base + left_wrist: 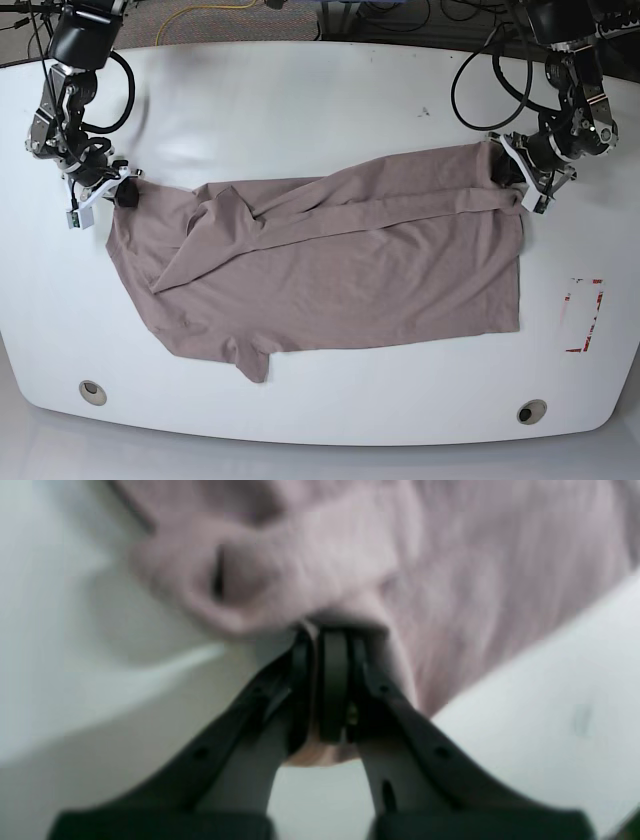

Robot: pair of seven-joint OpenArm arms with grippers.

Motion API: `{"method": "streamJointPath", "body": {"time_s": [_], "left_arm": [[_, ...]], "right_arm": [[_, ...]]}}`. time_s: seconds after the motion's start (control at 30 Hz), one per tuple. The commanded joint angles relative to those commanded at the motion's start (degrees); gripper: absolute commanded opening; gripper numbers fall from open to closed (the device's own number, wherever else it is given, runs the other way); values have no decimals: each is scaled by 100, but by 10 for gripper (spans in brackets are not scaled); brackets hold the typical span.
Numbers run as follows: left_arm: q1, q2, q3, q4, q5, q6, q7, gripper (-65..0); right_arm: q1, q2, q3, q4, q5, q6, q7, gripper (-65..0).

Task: Fold the T-shirt properly
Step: 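Lift the shirt with both grippers and pull it away from the hem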

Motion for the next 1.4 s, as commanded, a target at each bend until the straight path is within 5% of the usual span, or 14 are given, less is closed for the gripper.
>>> {"method": "streamJointPath", "body": {"time_s": [0.63, 1.4], "left_arm": [[1020, -686, -527, 1178, -18, 0, 9, -650], [1793, -941, -1116, 1354, 0, 0, 70, -650]], "right_arm": [[-1635, 114, 9, 2031, 35, 0, -730, -650], [-2945, -193, 457, 3367, 9, 0, -1336, -650]]}}
